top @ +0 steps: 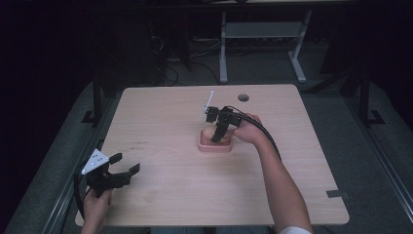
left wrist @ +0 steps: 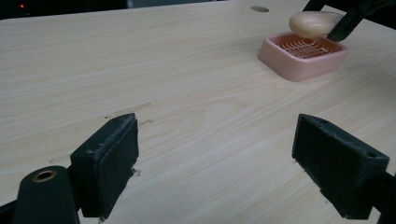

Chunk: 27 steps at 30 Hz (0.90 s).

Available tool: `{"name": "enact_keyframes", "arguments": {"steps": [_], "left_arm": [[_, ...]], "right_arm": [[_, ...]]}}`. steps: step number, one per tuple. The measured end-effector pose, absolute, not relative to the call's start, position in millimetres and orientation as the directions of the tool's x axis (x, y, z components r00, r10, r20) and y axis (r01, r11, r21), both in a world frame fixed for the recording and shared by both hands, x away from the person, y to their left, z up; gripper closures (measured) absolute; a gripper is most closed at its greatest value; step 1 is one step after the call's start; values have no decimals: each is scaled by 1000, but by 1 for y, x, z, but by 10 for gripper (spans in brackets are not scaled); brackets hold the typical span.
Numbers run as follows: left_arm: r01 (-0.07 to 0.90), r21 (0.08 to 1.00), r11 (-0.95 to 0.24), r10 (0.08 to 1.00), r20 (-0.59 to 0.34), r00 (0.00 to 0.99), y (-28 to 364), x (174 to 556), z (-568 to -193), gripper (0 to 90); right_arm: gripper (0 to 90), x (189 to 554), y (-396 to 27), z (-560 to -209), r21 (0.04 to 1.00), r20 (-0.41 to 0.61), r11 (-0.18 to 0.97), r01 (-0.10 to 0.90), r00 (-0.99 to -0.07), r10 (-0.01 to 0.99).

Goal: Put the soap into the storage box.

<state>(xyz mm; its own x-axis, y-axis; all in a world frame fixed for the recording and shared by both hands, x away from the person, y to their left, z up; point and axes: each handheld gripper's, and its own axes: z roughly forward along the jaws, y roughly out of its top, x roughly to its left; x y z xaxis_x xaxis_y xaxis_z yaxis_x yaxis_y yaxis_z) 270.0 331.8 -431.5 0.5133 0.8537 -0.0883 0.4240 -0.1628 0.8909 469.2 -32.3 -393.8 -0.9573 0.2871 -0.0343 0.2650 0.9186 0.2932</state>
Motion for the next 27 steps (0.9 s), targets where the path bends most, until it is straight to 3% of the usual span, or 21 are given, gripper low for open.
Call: {"name": "enact_keyframes", "arguments": {"steps": [27], "left_arm": [[426, 890, -164, 854, -88, 512, 332, 270, -431, 143]], "right_arm": [[318, 476, -28, -411, 258, -10, 923, 287, -954, 299]]}}
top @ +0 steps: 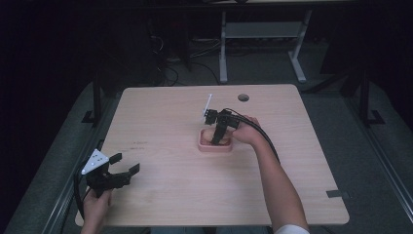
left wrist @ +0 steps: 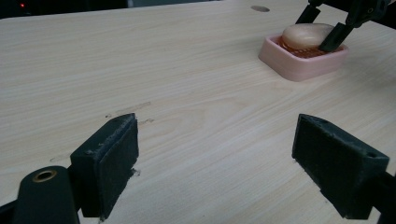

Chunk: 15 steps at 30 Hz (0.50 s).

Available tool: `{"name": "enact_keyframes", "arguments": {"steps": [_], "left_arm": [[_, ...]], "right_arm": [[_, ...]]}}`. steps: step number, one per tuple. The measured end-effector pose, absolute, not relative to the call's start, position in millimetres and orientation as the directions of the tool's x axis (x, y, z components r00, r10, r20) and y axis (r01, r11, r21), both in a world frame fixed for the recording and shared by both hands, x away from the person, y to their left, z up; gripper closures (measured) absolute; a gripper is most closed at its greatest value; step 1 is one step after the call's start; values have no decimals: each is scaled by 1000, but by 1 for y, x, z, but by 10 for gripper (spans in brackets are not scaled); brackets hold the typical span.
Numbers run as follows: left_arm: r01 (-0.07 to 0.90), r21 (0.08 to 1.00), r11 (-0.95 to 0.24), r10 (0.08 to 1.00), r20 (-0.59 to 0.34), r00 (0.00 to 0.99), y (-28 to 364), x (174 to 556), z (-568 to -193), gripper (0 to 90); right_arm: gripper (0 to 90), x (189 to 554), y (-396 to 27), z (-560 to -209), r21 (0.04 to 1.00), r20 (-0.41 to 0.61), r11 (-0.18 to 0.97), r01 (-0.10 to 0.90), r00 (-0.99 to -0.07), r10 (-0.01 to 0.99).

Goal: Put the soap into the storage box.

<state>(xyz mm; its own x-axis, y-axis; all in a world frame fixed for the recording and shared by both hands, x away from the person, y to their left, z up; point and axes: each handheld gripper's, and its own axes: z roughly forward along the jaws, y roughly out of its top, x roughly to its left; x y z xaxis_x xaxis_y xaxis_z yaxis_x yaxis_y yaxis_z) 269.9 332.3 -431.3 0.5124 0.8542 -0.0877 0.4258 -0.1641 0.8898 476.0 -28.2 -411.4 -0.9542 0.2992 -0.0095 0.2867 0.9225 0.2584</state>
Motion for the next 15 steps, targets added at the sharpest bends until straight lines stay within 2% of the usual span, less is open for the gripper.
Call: {"name": "enact_keyframes", "arguments": {"steps": [15], "left_arm": [[428, 890, -154, 857, -95, 506, 331, 271, -432, 143]], "right_arm": [[317, 478, -28, -414, 257, -8, 922, 290, -953, 301]]}}
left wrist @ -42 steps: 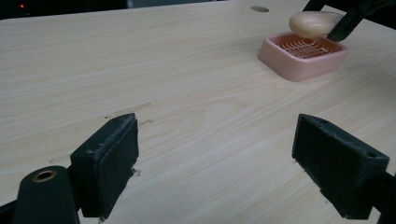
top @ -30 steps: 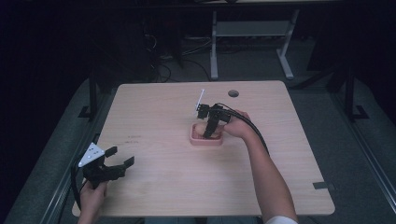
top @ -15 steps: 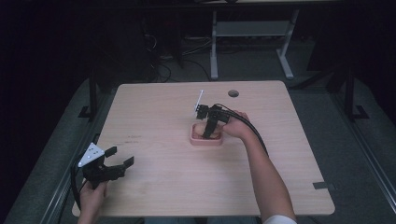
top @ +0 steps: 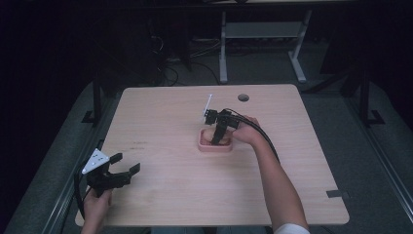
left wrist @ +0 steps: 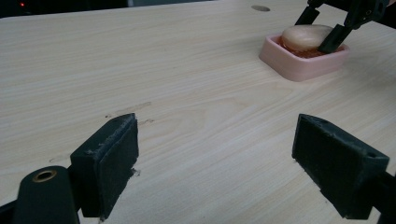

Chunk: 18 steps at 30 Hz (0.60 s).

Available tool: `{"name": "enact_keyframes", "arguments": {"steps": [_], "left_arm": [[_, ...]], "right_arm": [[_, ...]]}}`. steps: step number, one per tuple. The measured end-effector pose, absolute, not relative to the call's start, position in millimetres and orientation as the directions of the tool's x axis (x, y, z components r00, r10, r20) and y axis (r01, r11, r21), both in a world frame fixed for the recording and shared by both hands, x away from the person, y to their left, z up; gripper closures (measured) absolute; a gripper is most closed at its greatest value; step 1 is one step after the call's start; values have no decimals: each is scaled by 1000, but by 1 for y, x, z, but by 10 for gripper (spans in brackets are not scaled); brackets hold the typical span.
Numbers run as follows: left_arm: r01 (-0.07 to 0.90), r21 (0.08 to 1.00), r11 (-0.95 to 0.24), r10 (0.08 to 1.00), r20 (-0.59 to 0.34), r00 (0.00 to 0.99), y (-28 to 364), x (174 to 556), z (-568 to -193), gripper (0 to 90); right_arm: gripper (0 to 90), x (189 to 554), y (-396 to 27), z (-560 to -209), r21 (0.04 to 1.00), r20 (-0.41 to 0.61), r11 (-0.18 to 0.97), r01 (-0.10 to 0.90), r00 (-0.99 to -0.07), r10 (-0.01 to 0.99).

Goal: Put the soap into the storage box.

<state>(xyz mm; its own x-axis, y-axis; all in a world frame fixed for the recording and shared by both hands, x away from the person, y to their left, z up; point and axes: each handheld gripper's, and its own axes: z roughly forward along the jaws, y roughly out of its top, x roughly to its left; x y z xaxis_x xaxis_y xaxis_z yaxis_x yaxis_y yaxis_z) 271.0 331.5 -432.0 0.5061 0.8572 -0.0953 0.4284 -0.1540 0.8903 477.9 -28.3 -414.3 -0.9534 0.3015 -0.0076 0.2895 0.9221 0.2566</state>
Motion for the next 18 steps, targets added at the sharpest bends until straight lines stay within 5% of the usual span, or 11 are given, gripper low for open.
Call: {"name": "enact_keyframes", "arguments": {"steps": [18], "left_arm": [[432, 889, -150, 859, -99, 503, 332, 272, -433, 143]], "right_arm": [[316, 480, -26, -418, 247, -7, 926, 287, -955, 297]]}}
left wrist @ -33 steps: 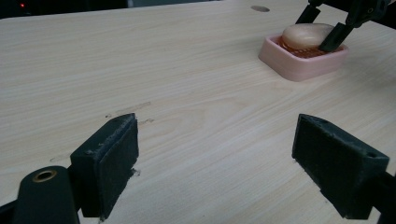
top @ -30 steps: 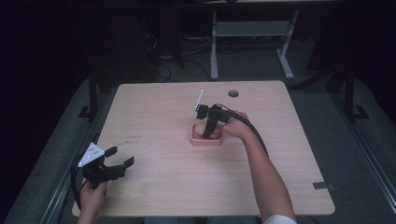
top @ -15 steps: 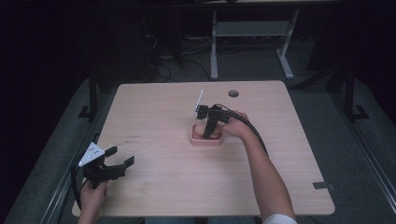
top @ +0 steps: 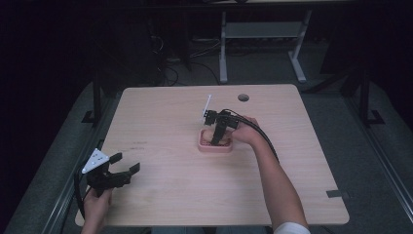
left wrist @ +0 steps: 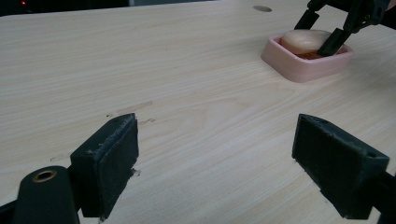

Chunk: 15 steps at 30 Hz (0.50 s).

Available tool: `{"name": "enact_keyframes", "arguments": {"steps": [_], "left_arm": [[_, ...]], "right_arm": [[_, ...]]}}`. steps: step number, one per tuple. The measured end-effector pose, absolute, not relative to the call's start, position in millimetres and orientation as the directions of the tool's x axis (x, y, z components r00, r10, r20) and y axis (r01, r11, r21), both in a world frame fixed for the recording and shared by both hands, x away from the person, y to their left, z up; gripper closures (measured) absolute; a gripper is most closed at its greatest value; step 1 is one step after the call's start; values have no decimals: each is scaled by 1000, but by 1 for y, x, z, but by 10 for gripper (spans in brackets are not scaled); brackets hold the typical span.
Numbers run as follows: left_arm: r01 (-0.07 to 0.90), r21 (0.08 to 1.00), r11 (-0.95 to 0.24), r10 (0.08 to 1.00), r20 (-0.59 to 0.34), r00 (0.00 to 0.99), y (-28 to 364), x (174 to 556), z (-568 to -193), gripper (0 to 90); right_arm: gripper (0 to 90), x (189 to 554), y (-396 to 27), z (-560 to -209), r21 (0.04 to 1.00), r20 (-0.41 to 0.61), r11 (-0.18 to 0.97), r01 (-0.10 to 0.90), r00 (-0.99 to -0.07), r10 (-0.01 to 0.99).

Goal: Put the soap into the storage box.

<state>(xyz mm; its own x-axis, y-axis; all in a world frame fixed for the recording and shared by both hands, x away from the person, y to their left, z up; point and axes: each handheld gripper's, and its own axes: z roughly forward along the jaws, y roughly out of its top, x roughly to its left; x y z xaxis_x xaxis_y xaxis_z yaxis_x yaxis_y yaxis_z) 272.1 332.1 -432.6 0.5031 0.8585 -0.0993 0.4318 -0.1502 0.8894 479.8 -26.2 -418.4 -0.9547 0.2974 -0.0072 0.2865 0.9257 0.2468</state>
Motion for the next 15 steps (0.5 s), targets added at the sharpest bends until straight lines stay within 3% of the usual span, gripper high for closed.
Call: {"name": "enact_keyframes", "arguments": {"steps": [15], "left_arm": [[427, 892, -151, 854, -99, 511, 331, 272, -432, 143]], "right_arm": [[306, 478, -32, -408, 286, 0, 908, 306, -948, 319]]}}
